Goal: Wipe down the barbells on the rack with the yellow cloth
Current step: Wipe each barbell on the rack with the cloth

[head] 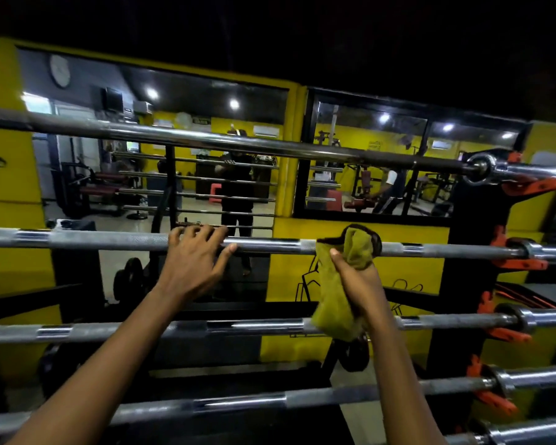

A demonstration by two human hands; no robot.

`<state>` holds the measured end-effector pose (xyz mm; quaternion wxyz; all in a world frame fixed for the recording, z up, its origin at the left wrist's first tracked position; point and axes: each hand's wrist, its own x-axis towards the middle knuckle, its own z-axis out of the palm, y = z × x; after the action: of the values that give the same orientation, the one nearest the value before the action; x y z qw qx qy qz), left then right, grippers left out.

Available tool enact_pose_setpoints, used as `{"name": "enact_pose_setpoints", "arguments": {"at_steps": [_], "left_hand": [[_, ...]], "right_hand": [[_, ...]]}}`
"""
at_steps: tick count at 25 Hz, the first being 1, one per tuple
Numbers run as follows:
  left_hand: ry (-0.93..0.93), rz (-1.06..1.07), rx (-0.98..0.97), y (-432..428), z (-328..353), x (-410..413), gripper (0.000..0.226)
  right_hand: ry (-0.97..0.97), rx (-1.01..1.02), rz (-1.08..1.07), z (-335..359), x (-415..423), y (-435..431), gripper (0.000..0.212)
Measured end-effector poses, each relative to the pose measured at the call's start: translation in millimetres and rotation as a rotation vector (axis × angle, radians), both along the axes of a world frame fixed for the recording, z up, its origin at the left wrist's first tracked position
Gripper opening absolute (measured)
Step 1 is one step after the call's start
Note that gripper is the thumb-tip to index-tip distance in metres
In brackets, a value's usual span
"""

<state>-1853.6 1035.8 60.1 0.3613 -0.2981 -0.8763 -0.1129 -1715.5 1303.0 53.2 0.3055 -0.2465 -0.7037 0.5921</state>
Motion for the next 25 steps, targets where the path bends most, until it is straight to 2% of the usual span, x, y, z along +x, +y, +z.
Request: {"name": "enact_pose_setpoints", "arguments": {"at_steps": [3, 6, 11, 15, 18, 20, 25], "left_hand": [[0.048, 0.037, 0.010, -7.2, -7.0, -0.1, 0.052], [0.052, 0.049, 0.031, -11.1, -10.5, -4.0, 0.048], [0.039, 0.019, 0.050, -8.3, -12.0, -6.1, 0.046], [0.027, 0.088, 0.138, -29.4, -4.7, -18.9, 0.052], [0.029, 0.096, 0.091, -42.6, -3.3, -26.3, 0.055], [0.026, 0.079, 0.068, -45.8, -4.5, -30.2, 0.052], [0.104, 0.244, 0.266, -59.5, -4.6, -34.5, 0.042]], "right_hand": [[-0.100, 0.354, -0.079, 8.4, 16.5, -5.3, 0.061], [-0.059, 0.705, -0.142, 16.7, 5.5, -16.1, 0.069], [-0.169, 1.041, -0.112, 35.6, -35.8, -34.1, 0.078], [-0.079, 1.378, 0.106, 27.3, -49.0, -41.9, 0.083], [-0.015, 1.397, 0.231, 34.9, -53.3, -32.5, 0.074], [-0.040, 1.388, 0.228, 44.2, -59.2, -41.2, 0.064], [0.037, 1.524, 0.258, 35.4, -72.2, -94.1, 0.080]]}}
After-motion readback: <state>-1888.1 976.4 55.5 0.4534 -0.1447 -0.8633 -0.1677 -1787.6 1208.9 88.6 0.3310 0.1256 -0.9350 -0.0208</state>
